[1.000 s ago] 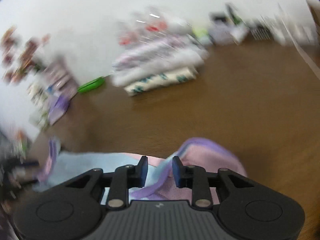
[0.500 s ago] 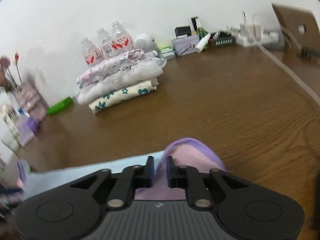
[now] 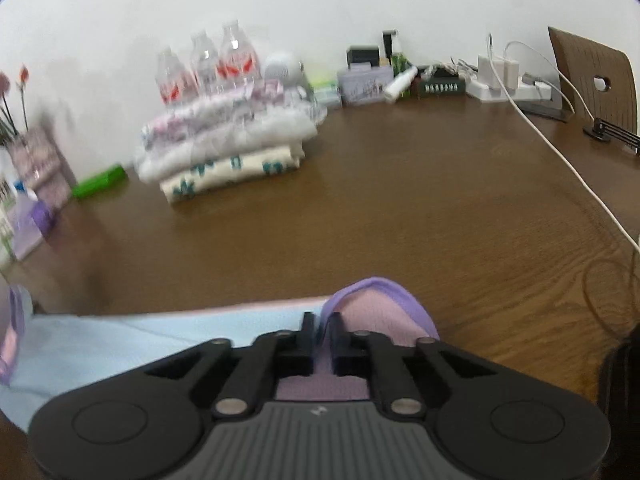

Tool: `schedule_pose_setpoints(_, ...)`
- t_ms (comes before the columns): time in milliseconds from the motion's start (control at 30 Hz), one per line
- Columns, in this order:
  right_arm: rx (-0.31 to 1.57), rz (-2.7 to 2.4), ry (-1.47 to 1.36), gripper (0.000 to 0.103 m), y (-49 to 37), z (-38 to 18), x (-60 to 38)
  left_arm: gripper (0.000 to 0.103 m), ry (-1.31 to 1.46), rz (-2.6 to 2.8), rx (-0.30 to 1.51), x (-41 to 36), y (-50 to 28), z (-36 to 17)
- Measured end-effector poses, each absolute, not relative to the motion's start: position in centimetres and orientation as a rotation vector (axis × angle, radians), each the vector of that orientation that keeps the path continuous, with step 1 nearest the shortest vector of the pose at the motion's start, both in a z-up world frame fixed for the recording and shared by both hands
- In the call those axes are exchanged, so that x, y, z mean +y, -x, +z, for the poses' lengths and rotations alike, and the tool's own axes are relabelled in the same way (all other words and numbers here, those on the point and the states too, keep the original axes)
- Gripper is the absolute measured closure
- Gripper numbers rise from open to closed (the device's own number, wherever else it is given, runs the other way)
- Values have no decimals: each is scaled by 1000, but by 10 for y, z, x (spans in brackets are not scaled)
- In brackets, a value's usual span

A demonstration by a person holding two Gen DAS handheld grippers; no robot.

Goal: Fold clothes

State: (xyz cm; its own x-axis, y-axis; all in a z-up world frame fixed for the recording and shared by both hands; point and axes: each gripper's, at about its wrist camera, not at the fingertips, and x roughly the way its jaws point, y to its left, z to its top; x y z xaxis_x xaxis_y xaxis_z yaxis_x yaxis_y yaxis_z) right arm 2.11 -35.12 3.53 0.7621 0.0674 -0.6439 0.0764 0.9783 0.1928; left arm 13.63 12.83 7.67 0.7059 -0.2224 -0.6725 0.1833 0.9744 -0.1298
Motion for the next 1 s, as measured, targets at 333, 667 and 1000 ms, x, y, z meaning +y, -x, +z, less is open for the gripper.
schedule_pose_setpoints(333, 595, 644, 9, 46, -67, 88, -151, 30, 301, -160, 798, 144, -151, 92)
schedule_pose_setpoints(667, 669, 699, 265, 101, -106, 43, -11, 30, 474, -172, 798, 193, -101, 66)
schedule_pose_setpoints(1000, 497, 766, 620, 51, -34, 38, 14, 90, 395, -230, 901, 182, -121, 23)
